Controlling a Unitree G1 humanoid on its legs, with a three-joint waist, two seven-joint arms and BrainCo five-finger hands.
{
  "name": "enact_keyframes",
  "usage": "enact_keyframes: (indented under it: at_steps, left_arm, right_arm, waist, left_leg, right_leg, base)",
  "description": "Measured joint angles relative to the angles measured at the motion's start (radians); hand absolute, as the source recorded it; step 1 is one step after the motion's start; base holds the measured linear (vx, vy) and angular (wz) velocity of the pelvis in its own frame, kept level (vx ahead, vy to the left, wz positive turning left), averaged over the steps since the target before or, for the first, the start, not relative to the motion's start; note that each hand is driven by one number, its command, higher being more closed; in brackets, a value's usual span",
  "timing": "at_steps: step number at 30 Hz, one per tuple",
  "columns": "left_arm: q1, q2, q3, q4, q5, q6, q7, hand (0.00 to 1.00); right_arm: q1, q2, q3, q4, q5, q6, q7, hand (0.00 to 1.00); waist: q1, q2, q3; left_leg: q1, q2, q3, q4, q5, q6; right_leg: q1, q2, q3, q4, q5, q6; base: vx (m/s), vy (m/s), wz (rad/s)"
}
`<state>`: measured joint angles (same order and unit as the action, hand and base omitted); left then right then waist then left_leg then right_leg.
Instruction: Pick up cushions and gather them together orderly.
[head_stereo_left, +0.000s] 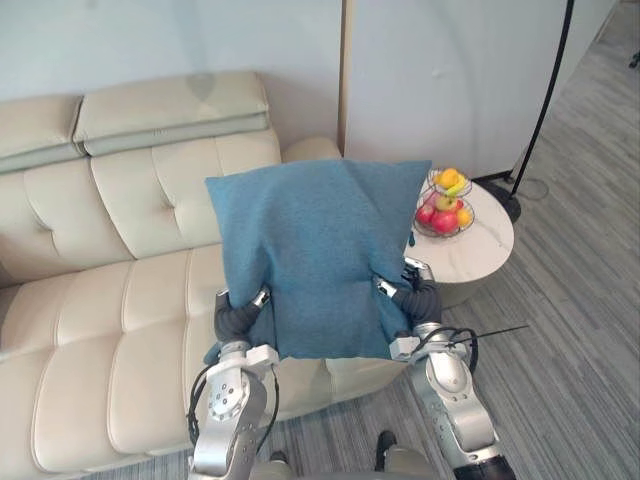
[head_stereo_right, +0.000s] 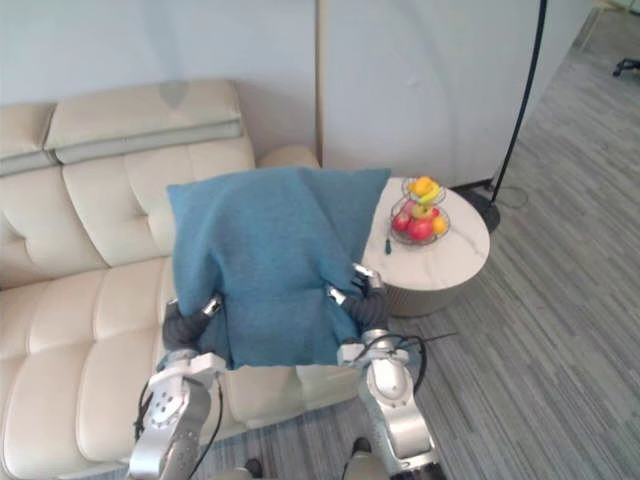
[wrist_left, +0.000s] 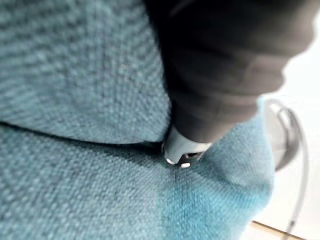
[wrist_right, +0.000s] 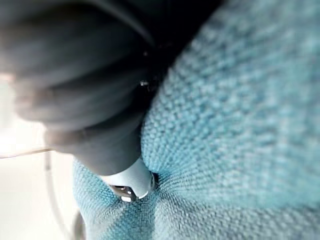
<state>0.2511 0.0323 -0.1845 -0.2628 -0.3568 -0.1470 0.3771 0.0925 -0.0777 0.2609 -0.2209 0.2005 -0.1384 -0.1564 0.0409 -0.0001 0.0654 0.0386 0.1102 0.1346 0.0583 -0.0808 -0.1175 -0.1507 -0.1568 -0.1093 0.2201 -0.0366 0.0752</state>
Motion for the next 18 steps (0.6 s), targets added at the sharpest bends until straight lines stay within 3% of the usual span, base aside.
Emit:
enact_keyframes:
  at_steps: [6, 10, 12, 13, 14, 15, 18]
  left_arm:
    - [0.023, -0.008, 0.0, -0.004, -0.013, -0.013, -0.009, 1.0]
    - [0.025, -0.008, -0.001, -0.005, -0.049, -0.014, -0.014, 1.0]
    - [0.025, -0.008, -0.001, -0.006, -0.068, -0.014, -0.019, 1.0]
    - [0.024, -0.01, -0.002, -0.006, -0.071, -0.014, -0.024, 1.0]
    - [0.024, -0.014, -0.005, -0.004, -0.079, -0.015, -0.034, 1.0]
    - [0.021, -0.015, -0.005, -0.002, -0.08, -0.015, -0.035, 1.0]
    - [0.013, -0.021, -0.011, 0.014, -0.089, -0.016, -0.035, 1.0]
  right_arm:
    - [0.0, -0.007, 0.018, 0.0, 0.026, -0.018, 0.001, 1.0]
    - [-0.001, -0.025, 0.022, -0.002, 0.078, -0.032, 0.001, 1.0]
    - [-0.003, -0.034, 0.02, -0.003, 0.084, -0.033, 0.001, 1.0]
    - [-0.005, -0.04, 0.019, -0.003, 0.085, -0.035, 0.0, 1.0]
    - [-0.013, -0.049, 0.013, -0.004, 0.085, -0.039, -0.003, 1.0]
    - [-0.021, -0.048, 0.013, -0.004, 0.085, -0.039, -0.007, 1.0]
    - [-0.036, -0.048, 0.005, -0.003, 0.083, -0.039, -0.015, 1.0]
  waist:
    - [0.007, 0.004, -0.013]
    - [-0.001, 0.026, 0.0]
    - [0.005, 0.034, 0.003]
    - [0.003, 0.03, 0.004]
    - [0.006, 0.027, 0.006]
    - [0.007, 0.025, 0.007]
    - [0.004, 0.015, 0.013]
  left_leg:
    - [-0.023, 0.004, -0.015, 0.046, -0.026, -0.004]
    - [-0.175, 0.021, -0.118, 0.214, -0.074, -0.026]
    - [-0.219, 0.09, -0.003, 0.223, -0.093, -0.004]
    - [-0.229, 0.12, 0.05, 0.228, -0.082, 0.022]
    - [-0.263, 0.158, 0.134, 0.239, -0.063, 0.08]
    - [-0.268, 0.182, 0.168, 0.231, -0.045, 0.102]
    - [-0.237, 0.283, 0.266, 0.185, 0.015, 0.086]
  right_leg:
    - [0.013, -0.002, -0.012, -0.005, 0.005, 0.0]
    - [0.006, -0.029, -0.148, 0.059, -0.047, -0.01]
    - [0.003, -0.052, -0.221, 0.073, -0.057, -0.013]
    - [-0.004, -0.07, -0.24, 0.07, -0.058, -0.014]
    - [-0.017, -0.106, -0.28, 0.071, -0.06, -0.016]
    - [-0.024, -0.138, -0.292, 0.071, -0.058, -0.013]
    - [-0.025, -0.229, -0.295, 0.073, -0.023, 0.046]
  base:
    - [-0.01, 0.004, 0.06]
    - [-0.04, -0.018, 0.94]
    - [-0.04, -0.008, 1.05]
    - [-0.04, 0.056, 0.99]
    - [-0.03, 0.128, 0.9]
    - [-0.01, 0.176, 0.85]
    - [0.05, 0.259, 0.44]
